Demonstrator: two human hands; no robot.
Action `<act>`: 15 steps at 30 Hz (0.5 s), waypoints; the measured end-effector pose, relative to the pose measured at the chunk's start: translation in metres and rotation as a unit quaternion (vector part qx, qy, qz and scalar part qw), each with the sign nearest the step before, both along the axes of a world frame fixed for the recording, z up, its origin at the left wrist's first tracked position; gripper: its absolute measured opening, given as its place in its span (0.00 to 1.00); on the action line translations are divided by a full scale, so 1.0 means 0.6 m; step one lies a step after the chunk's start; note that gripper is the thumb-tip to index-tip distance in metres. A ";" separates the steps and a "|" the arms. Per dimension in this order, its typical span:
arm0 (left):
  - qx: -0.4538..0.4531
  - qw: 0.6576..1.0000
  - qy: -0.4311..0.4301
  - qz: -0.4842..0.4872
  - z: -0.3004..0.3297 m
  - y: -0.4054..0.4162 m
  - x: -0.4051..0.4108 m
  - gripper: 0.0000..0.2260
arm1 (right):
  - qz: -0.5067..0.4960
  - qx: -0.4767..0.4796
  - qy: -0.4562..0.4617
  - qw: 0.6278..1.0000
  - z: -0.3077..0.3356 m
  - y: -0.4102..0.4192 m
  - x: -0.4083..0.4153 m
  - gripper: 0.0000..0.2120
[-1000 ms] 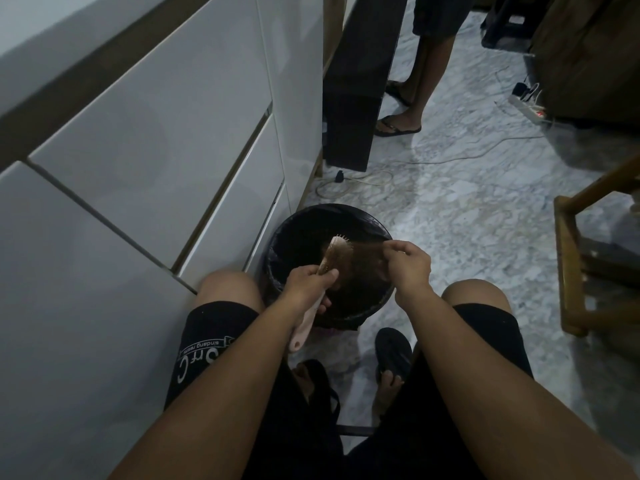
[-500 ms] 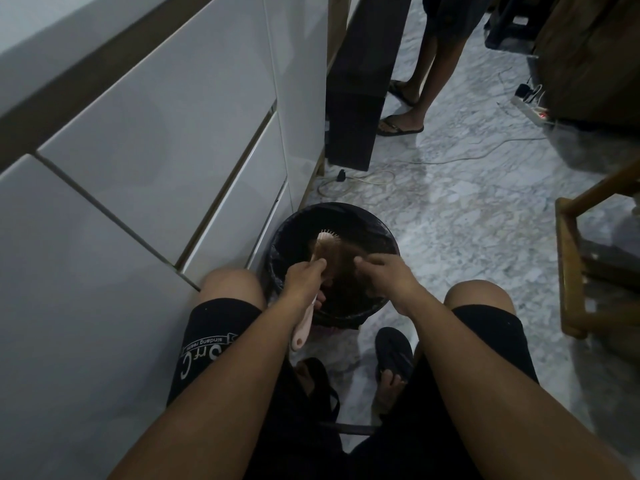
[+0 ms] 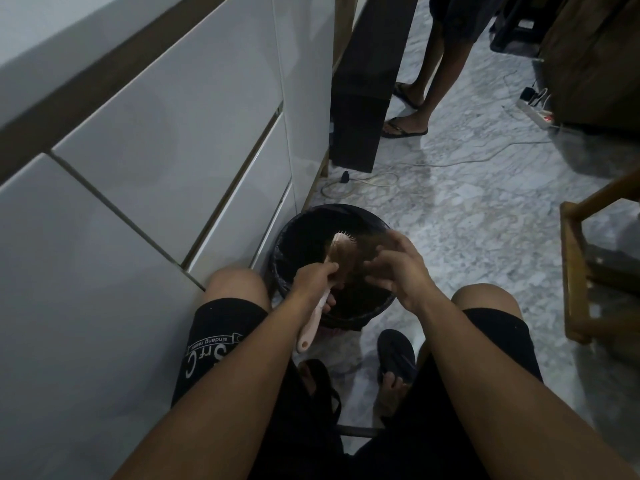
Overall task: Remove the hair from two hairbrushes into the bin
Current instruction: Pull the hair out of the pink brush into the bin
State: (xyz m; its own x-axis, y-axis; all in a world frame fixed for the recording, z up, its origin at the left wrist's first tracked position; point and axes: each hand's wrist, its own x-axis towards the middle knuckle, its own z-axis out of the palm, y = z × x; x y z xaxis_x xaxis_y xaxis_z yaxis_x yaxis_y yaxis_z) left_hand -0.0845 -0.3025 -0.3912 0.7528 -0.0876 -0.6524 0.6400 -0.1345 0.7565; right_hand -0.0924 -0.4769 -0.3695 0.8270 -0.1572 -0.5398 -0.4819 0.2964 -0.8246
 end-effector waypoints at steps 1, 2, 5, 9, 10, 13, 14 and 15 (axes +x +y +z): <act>0.003 1.000 -0.007 -0.011 -0.001 -0.001 -0.002 0.14 | 0.032 -0.015 -0.024 0.999 0.001 0.003 -0.002 0.32; 0.009 1.000 -0.017 -0.023 -0.001 -0.003 -0.004 0.13 | 0.070 -0.045 -0.045 0.996 0.002 0.005 -0.005 0.32; 0.041 0.996 -0.046 -0.061 0.000 -0.002 -0.012 0.12 | 0.129 -0.172 -0.081 0.973 0.007 0.014 -0.008 0.21; 0.067 0.992 -0.057 -0.094 0.001 0.000 -0.016 0.15 | 0.017 -0.214 -0.067 0.974 0.002 0.011 -0.001 0.09; 0.069 0.991 -0.058 -0.095 0.003 0.000 -0.016 0.15 | -0.012 -0.184 -0.058 0.981 -0.001 0.009 0.001 0.08; 0.083 0.991 -0.060 -0.092 0.006 0.002 -0.014 0.15 | -0.090 -0.089 -0.026 0.992 -0.003 0.003 0.004 0.06; 0.089 0.990 -0.059 -0.089 0.005 0.002 -0.013 0.15 | -0.110 -0.067 -0.018 0.992 -0.002 0.001 0.006 0.06; 0.096 0.990 -0.058 -0.085 0.005 0.003 -0.012 0.14 | -0.129 -0.047 -0.011 0.990 -0.001 -0.001 0.007 0.06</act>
